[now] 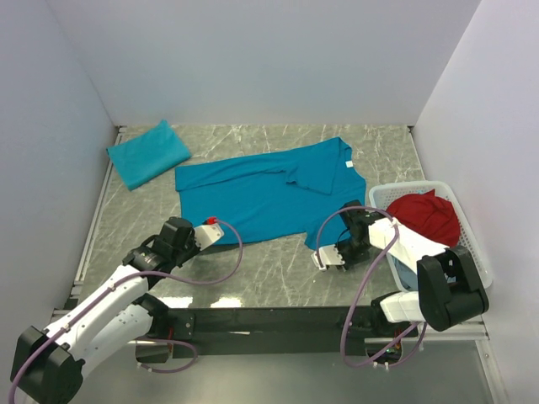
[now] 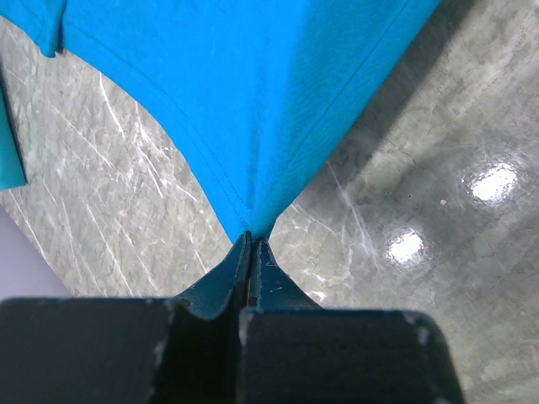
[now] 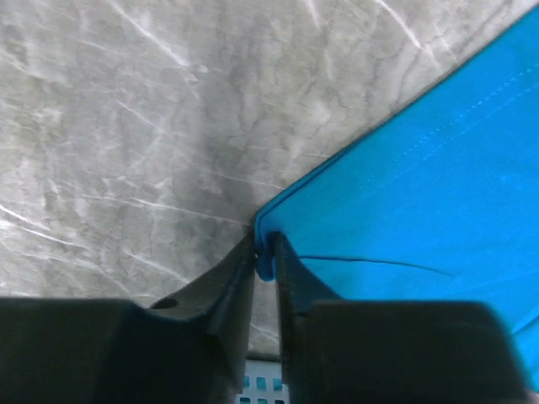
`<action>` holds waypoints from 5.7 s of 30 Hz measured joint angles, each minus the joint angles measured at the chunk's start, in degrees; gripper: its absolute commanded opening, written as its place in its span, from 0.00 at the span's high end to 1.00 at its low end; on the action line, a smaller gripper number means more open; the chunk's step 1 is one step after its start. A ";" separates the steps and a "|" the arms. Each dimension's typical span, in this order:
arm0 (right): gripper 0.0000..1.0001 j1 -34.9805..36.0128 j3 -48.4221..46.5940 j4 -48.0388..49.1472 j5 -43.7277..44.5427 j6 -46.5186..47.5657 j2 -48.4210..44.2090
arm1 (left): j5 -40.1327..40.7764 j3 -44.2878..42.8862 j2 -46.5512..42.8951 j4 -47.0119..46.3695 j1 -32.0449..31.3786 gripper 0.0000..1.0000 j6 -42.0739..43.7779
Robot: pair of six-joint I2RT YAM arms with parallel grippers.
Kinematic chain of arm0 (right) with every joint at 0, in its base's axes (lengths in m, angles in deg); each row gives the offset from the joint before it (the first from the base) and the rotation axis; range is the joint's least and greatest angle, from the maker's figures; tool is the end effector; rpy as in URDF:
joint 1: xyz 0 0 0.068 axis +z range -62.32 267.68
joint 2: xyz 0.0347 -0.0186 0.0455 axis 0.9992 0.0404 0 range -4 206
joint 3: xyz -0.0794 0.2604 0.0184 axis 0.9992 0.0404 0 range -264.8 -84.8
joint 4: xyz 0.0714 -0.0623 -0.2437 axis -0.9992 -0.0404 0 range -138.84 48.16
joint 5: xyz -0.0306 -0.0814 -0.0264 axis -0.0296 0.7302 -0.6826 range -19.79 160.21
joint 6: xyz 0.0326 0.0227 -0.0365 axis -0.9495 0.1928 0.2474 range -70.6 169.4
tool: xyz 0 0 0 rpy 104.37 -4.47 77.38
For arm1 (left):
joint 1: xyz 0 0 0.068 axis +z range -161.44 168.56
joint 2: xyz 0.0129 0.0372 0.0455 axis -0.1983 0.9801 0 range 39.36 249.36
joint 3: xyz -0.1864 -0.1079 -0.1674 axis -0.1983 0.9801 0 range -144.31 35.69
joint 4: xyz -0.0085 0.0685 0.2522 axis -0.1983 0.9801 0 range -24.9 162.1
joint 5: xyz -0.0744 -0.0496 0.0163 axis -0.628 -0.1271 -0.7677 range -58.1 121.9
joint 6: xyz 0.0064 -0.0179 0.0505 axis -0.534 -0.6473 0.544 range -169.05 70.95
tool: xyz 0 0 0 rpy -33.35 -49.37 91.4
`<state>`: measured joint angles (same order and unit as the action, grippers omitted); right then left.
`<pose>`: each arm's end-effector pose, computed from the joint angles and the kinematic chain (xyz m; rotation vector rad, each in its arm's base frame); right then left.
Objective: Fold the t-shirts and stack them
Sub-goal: Fold the tshirt
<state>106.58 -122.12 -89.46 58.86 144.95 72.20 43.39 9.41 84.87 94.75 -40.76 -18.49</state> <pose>0.1794 0.0688 0.1542 -2.4985 1.5980 0.1749 0.1411 -0.0710 0.1957 1.1263 2.1381 0.2528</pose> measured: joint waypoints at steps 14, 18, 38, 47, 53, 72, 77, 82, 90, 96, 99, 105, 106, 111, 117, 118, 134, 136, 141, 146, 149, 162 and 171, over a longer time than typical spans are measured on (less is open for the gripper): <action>1.00 -0.02 -16.94 -4.09 -4.98 -13.14 -2.89 | -0.85 0.00 -2.54 0.00 0.00 1.00 0.04; 1.00 -0.02 -21.22 -3.04 -6.49 -19.19 -2.86 | -1.09 -0.22 -2.62 0.24 0.00 1.00 0.00; 1.00 -0.09 -22.51 9.51 -2.73 -38.64 -11.69 | 0.28 -6.14 1.97 3.34 0.00 1.00 -3.28; 1.00 -1.14 -20.28 14.75 -1.60 -41.07 -14.56 | 0.50 -7.61 3.82 4.24 0.00 1.00 -4.83; 1.00 -1.70 -20.33 16.59 -1.53 -41.99 -12.98 | 0.50 -8.46 4.57 4.15 0.00 1.00 -5.01; 1.00 -5.46 -33.88 20.28 -1.53 -43.76 4.81 | -0.33 -11.54 13.68 -0.37 7.58 1.00 -5.99; 1.00 -5.70 -39.50 20.74 -1.68 -44.17 10.40 | -2.21 -12.81 18.21 -3.04 10.25 1.00 -5.86; 1.00 -5.99 -44.09 21.00 -1.81 -44.72 15.12 | -4.00 -14.64 23.61 -5.11 12.44 1.00 -5.79; 1.00 -6.69 -50.27 21.00 -1.79 -45.03 21.20 | -5.53 -19.54 30.64 -7.41 15.12 1.00 -4.63; 1.00 -6.69 -55.12 21.00 -1.77 -45.29 25.18 | -6.01 -22.58 35.43 -8.83 16.81 1.00 -3.78; 1.00 -6.69 -57.61 20.98 -1.66 -45.59 27.19 | -6.10 -24.04 37.81 -9.07 17.35 1.00 -3.21; 1.00 -6.69 -61.46 20.96 -1.27 -46.23 30.97 | -6.12 -25.59 40.72 -9.40 18.45 1.00 -2.86; 1.00 -6.69 -61.77 20.94 -1.11 -46.27 31.39 | -6.12 -25.59 40.89 -9.38 18.71 1.00 -2.82; 1.00 -6.80 -62.25 20.98 -0.11 -46.45 32.92 | -6.12 -25.66 41.03 -9.53 20.22 1.00 -2.86; 1.00 -8.46 -62.25 20.96 0.48 -46.69 33.55 | -6.64 -26.60 41.79 -9.70 20.61 1.00 -2.99; 1.00 -8.83 -62.25 20.98 0.66 -46.69 33.55 | -6.75 -26.91 42.10 -9.68 20.61 1.00 -2.99; 1.00 -9.79 -62.25 20.96 1.33 -47.12 33.86 | -7.21 -30.21 45.55 -9.70 20.61 1.00 -2.91; 1.00 -9.79 -62.25 20.96 1.44 -47.15 33.86 | -7.19 -30.67 46.14 -9.66 20.61 1.00 -2.82; 1.00 -9.79 -62.55 20.85 1.49 -47.50 34.05 | -7.19 -31.74 47.17 -9.75 20.61 1.00 -2.80; 1.00 -9.79 -64.67 20.59 1.53 -47.95 35.91 | -7.13 -32.83 48.13 -9.81 20.61 1.00 -2.80; 1.00 -9.79 -65.96 20.55 1.57 -48.04 37.70 | -7.04 -32.92 48.39 -10.27 20.61 1.00 -2.80; 1.00 -8.46 -75.78 18.78 2.51 -48.22 48.22 | -3.63 -33.48 48.52 -13.60 20.61 0.41 -5.88; 1.00 -5.88 -80.26 19.19 3.89 -48.11 54.14 | -1.01 -31.80 35.45 -17.66 20.61 0.01 -10.56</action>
<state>100.70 -202.38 -70.27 62.75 96.84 126.34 42.38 -22.39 120.33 77.09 -20.15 -29.04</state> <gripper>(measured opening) 0.011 0.986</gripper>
